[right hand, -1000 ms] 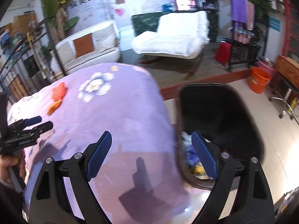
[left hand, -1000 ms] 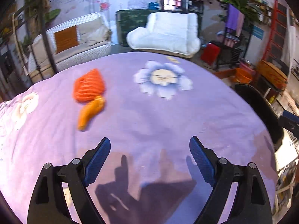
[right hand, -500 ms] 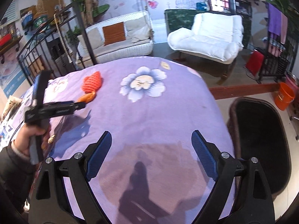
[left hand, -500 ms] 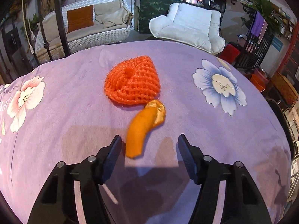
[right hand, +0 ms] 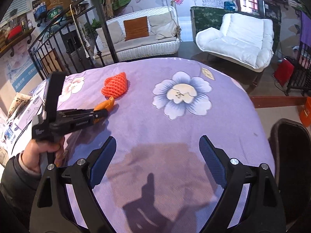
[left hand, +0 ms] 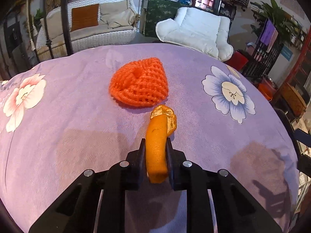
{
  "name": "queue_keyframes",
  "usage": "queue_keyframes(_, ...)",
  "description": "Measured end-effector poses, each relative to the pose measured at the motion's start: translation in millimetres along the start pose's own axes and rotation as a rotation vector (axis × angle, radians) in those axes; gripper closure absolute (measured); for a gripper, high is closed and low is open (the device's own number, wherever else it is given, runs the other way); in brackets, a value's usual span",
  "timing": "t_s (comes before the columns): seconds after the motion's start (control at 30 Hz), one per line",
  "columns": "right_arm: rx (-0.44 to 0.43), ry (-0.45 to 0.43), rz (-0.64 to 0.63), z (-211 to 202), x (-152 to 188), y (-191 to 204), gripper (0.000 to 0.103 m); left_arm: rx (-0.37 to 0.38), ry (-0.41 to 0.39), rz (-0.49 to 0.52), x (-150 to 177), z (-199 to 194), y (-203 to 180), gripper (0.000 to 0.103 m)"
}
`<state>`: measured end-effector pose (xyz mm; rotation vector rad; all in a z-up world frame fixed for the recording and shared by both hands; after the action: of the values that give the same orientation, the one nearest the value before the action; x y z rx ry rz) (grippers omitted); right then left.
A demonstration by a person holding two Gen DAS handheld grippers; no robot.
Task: Collect trash
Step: 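Grasp the orange peel with the left tool, then grasp the orange foam fruit net with the right tool while the left tool holds the peel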
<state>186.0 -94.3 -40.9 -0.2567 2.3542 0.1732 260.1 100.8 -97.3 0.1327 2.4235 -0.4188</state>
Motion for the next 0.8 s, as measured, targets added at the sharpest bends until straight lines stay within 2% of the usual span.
queue_keyframes(0.13, -0.043, 0.002, -0.02, 17.8, -17.4, 21.0, 0.017, -0.026, -0.052, -0.048, 9.2, -25.3, 3.1, 0.083)
queue_keyframes(0.23, -0.089, 0.012, -0.042, 42.5, -35.7, 46.5, 0.017, -0.078, -0.081, -0.072, 18.5, -41.1, 7.8, 0.083)
queue_keyframes(0.37, -0.117, 0.024, -0.058, 70.8, -54.9, 73.0, 0.017, -0.093, -0.111, -0.139, 30.3, -56.8, 16.7, 0.083)
queue_keyframes(0.53, -0.155, 0.075, -0.082, 116.5, -77.6, 114.0, 0.017, -0.124, -0.142, -0.171, 37.3, -70.7, 26.6, 0.083)
queue_keyframes(0.6, -0.15, 0.088, -0.092, 128.4, -80.0, 123.4, 0.027, -0.119, -0.146, -0.179, 37.8, -71.6, 28.1, 0.083)
queue_keyframes(0.73, -0.129, 0.13, -0.097, 158.0, -83.1, 133.6, 0.037, -0.096, -0.143, -0.201, 40.6, -70.4, 30.9, 0.083)
queue_keyframes(0.77, -0.125, 0.147, -0.107, 165.6, -82.0, 136.2, 0.044, -0.094, -0.142, -0.202, 42.8, -70.0, 30.7, 0.083)
queue_keyframes(0.8, -0.126, 0.154, -0.11, 168.6, -81.3, 136.8, 0.056, -0.092, -0.141, -0.202, 44.8, -70.2, 30.0, 0.083)
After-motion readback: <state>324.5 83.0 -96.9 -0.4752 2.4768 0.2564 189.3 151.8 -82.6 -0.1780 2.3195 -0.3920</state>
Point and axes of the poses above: each gripper's, at about its wrist camera, not at the fingertips, and z roughly the way its jaws point, y to its left, x to its underside, the point moved 2 cm from there along z, roughly the way its jaws point, and after that the axes turned 11 degrees about x, right-handed, at the moved point
